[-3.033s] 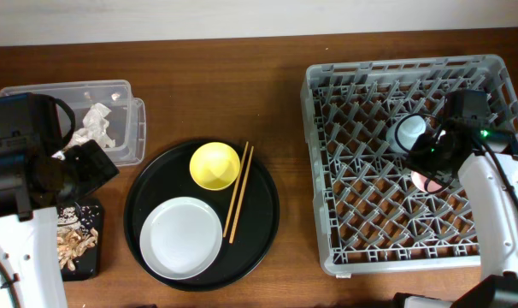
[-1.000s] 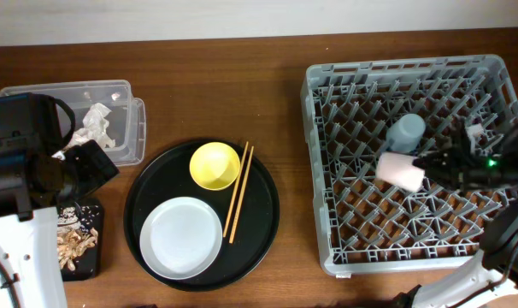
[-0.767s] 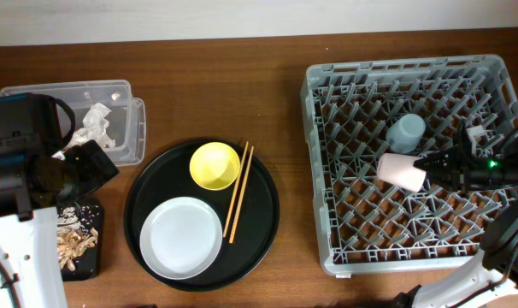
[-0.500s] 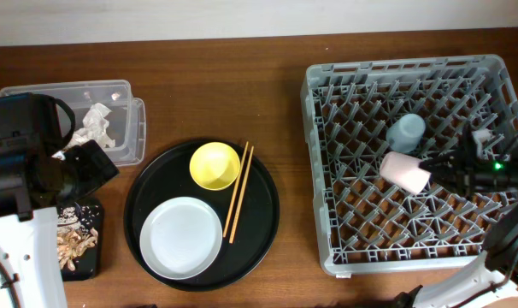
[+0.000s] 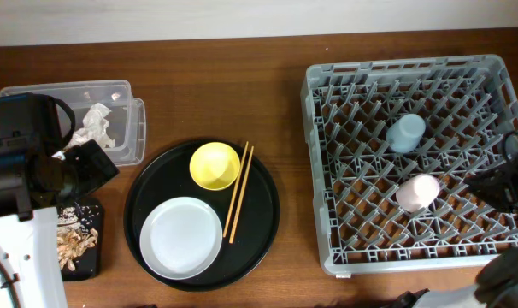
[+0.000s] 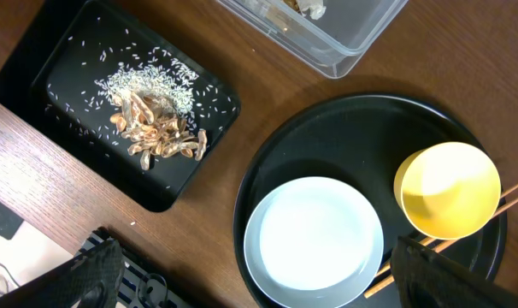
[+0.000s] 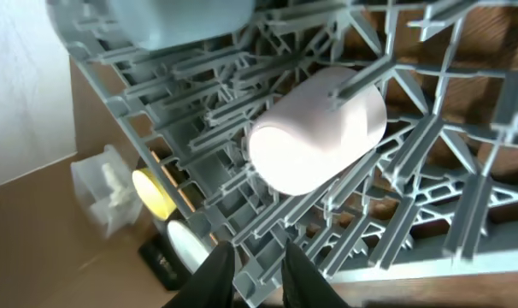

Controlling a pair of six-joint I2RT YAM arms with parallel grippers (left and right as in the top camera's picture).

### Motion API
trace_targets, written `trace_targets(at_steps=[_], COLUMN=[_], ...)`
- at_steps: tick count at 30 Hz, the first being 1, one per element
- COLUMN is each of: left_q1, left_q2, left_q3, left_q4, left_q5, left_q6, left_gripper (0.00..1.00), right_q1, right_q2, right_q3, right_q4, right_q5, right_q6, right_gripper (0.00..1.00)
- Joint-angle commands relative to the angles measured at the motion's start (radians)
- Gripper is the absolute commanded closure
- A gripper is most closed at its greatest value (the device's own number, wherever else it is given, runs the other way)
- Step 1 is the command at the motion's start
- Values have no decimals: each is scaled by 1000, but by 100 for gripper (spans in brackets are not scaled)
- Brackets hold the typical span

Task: Sort waste into correct bins and load items into the dishwasher rack
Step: 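Reach the right gripper to the chopsticks on the round tray and grasp one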

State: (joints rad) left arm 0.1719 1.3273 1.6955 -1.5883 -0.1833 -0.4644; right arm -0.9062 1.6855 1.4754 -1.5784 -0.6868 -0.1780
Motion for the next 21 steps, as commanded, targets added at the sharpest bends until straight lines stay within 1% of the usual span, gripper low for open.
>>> trace_targets(at_steps=[1, 4, 7, 9, 10, 13, 14, 15, 17, 20, 21], left_q1=[6, 6, 6, 6, 6, 6, 6, 6, 6, 6, 6], left_q2=[-12, -12, -12, -12, -12, -12, -12, -12, -12, -12, -12], left_q3=[11, 11, 11, 11, 11, 11, 11, 11, 11, 11, 11], left_q4=[0, 0, 0, 0, 0, 0, 0, 0, 0, 0, 0], left_q5=[3, 3, 3, 3, 3, 3, 3, 3, 3, 3, 3], left_q6=[-9, -9, -9, -9, -9, -9, -9, -9, -9, -9, -9], left_gripper=[1, 1, 1, 1, 1, 1, 1, 1, 1, 1, 1], right_q1=[34, 102, 228, 355, 454, 659, 743, 801, 970, 1171, 1292], right_q2=[-141, -243, -340, -405, -441, -480, -483, -483, -472, -426, -374], right_q3=[25, 25, 25, 25, 25, 24, 24, 24, 11, 0, 0], right_q4=[-3, -3, 16, 49, 81, 141, 156, 166, 209, 264, 307], right_q5=[26, 26, 26, 36, 85, 248, 323, 374, 484, 583, 625], right_q6=[31, 30, 30, 51, 122, 308, 392, 447, 566, 707, 768], right_gripper=[78, 77, 74, 69, 66, 65, 66, 66, 67, 66, 66])
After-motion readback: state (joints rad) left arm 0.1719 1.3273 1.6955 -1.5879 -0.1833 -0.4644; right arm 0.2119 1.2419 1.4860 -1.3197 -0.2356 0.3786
